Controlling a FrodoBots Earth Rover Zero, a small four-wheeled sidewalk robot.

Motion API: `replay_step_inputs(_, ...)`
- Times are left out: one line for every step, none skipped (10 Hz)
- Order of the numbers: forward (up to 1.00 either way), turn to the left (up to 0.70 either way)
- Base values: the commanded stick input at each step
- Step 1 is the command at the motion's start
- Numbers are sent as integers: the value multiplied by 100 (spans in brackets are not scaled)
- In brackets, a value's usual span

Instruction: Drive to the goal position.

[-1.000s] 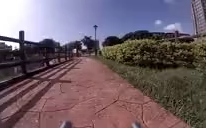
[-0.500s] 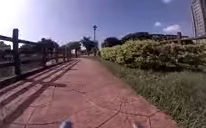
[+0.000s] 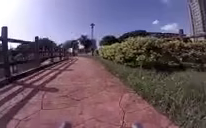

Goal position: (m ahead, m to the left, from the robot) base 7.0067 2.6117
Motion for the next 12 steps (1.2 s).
replay_step_inputs(50, 0)
replay_step_inputs(50, 0)
replay_step_inputs(50, 3)
replay_step_inputs(50, 5)
replay_step_inputs(50, 11)
replay_step_inputs(50, 0)
replay_step_inputs(50, 9)
replay_step_inputs(50, 0)
replay_step_inputs(50, 0)
replay_step_inputs(50, 1)
replay_step_inputs(50, 4)
replay_step_inputs(50, 2)
